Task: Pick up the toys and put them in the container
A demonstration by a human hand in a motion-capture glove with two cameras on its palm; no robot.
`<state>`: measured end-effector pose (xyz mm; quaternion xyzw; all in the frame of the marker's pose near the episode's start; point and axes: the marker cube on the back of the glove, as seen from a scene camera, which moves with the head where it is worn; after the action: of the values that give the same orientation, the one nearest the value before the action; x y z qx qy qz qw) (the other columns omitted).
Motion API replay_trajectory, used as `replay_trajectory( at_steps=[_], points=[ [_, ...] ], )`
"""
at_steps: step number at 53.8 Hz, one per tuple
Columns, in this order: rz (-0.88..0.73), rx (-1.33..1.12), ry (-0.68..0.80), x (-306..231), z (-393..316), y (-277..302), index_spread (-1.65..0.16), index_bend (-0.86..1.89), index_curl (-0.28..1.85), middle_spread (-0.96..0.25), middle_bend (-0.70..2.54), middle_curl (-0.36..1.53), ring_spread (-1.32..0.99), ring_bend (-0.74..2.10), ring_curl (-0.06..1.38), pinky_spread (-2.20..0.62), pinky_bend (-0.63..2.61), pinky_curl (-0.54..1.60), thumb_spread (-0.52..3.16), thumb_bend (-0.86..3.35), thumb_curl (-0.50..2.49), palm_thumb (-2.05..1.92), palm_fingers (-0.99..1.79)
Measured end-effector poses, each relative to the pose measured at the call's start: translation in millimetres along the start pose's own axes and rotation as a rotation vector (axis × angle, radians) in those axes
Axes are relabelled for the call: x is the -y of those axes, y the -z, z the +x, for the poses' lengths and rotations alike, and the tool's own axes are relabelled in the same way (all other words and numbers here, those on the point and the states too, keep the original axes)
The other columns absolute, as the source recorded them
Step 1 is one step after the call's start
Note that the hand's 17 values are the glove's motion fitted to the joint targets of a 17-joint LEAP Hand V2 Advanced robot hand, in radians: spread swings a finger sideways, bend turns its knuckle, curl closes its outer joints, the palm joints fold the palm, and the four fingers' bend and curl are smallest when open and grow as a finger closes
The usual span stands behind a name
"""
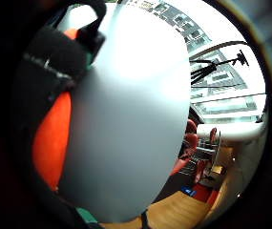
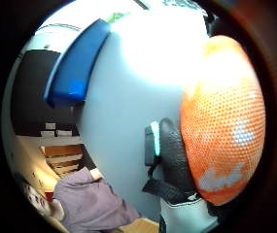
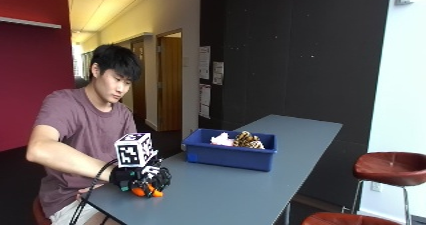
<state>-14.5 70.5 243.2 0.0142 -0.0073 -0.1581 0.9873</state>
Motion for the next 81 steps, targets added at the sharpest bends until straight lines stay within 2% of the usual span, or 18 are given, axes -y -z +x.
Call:
replay_trajectory(
  at_steps=[1, 5, 6, 8, 10, 11, 13, 17, 23, 33, 45, 52, 61, 70, 74, 79, 80, 81],
  points=[
    [0.013, -0.001, 0.005, 0.4, -1.2, 0.8, -0.24, 0.16, 0.18, -0.10, 0.45, 0.34, -0.13, 0.67, 0.48, 0.01, 0.69, 0.31, 1.30, 0.01, 0.33, 0.02, 0.57],
    [0.029, -0.037, 0.043, 0.9, -10.6, 2.7, -0.23, 0.15, 0.20, -0.15, 0.58, 0.40, -0.22, 0.90, 0.56, -0.10, 0.69, 0.32, 1.38, 0.04, 0.34, 0.07, 0.76],
    [0.028, -0.057, 0.048, 1.7, -12.6, 3.4, -0.23, 0.15, 0.20, -0.15, 0.59, 0.41, -0.24, 0.92, 0.57, -0.11, 0.68, 0.32, 1.40, 0.04, 0.34, 0.07, 0.73],
    [0.017, -0.104, 0.042, 6.1, -14.5, 6.3, -0.23, 0.15, 0.20, -0.18, 0.67, 0.45, -0.27, 1.03, 0.63, -0.17, 0.79, 0.36, 1.43, 0.08, 0.36, 0.14, 0.90],
    [-0.018, -0.146, 0.020, 14.4, -13.4, 11.7, -0.23, 0.19, 0.21, -0.21, 0.73, 0.48, -0.31, 1.11, 0.67, -0.22, 0.88, 0.40, 1.42, 0.12, 0.39, 0.22, 1.04],
    [-0.045, -0.159, 0.006, 19.1, -12.2, 14.9, -0.23, 0.17, 0.20, -0.22, 0.74, 0.48, -0.32, 1.12, 0.68, -0.23, 0.87, 0.38, 1.43, 0.11, 0.39, 0.21, 0.99],
    [-0.111, -0.165, -0.018, 27.9, -11.4, 21.8, -0.25, 0.24, 0.23, -0.24, 0.80, 0.52, -0.34, 1.16, 0.71, -0.27, 0.96, 0.43, 1.39, 0.14, 0.43, 0.30, 1.13],
    [-0.194, -0.134, -0.055, 44.2, -18.5, 40.1, -0.27, 0.33, 0.28, -0.26, 0.89, 0.59, -0.36, 1.23, 0.76, -0.32, 1.03, 0.49, 1.33, 0.15, 0.48, 0.35, 1.19],
    [-0.200, -0.086, -0.065, 67.5, -41.7, 78.9, -0.29, 0.45, 0.34, -0.28, 1.00, 0.67, -0.39, 1.29, 0.80, -0.36, 1.10, 0.54, 1.25, 0.14, 0.53, 0.39, 1.14],
    [-0.088, -0.052, -0.032, 119.8, -109.2, 177.0, -0.32, 0.59, 0.45, -0.29, 1.07, 0.76, -0.41, 1.36, 0.82, -0.39, 1.16, 0.59, 1.16, 0.11, 0.60, 0.42, 1.06],
    [0.007, -0.044, 0.013, 162.5, -191.8, 236.1, -0.33, 0.66, 0.58, -0.30, 1.11, 0.84, -0.41, 1.42, 0.83, -0.41, 1.21, 0.63, 1.09, 0.07, 0.67, 0.42, 1.00],
    [0.025, -0.066, 0.175, 169.4, -261.2, 227.3, -0.34, 0.66, 0.65, -0.30, 1.12, 0.87, -0.41, 1.44, 0.83, -0.41, 1.23, 0.64, 1.07, 0.06, 0.71, 0.43, 0.97],
    [0.045, -0.105, 0.119, 180.8, -317.3, 204.6, -0.34, 0.66, 0.74, -0.30, 1.14, 0.91, -0.41, 1.47, 0.83, -0.41, 1.25, 0.66, 1.05, 0.03, 0.75, 0.44, 0.94],
    [-0.027, -0.044, 0.254, 173.4, -349.8, 176.4, -0.35, 0.65, 0.83, -0.30, 1.15, 0.94, -0.40, 1.50, 0.82, -0.40, 1.27, 0.66, 1.04, 0.02, 0.78, 0.44, 0.92],
    [-0.102, -0.135, 0.157, 171.7, -347.3, 158.8, -0.35, 0.63, 0.87, -0.30, 1.15, 0.95, -0.40, 1.52, 0.82, -0.40, 1.28, 0.67, 1.04, 0.01, 0.79, 0.45, 0.91],
    [-0.298, -0.187, 0.240, 159.0, -354.6, 143.3, -0.34, 0.49, 0.89, -0.30, 1.07, 0.94, -0.37, 1.54, 0.81, -0.38, 1.26, 0.66, 1.08, -0.02, 0.76, 0.36, 0.71],
    [-0.361, -0.204, 0.233, 156.6, -356.3, 140.2, -0.34, 0.53, 0.89, -0.29, 0.62, 0.83, -0.37, 1.56, 0.80, -0.34, 1.25, 0.63, 1.12, -0.11, 0.71, 0.19, 0.25],
    [-0.423, -0.224, 0.213, 155.0, -356.7, 137.3, -0.31, 0.39, 0.87, -0.28, 0.86, 0.89, -0.35, 1.39, 0.77, -0.27, 1.15, 0.65, 1.14, -0.14, 0.67, 0.09, 0.06]
  ],
)
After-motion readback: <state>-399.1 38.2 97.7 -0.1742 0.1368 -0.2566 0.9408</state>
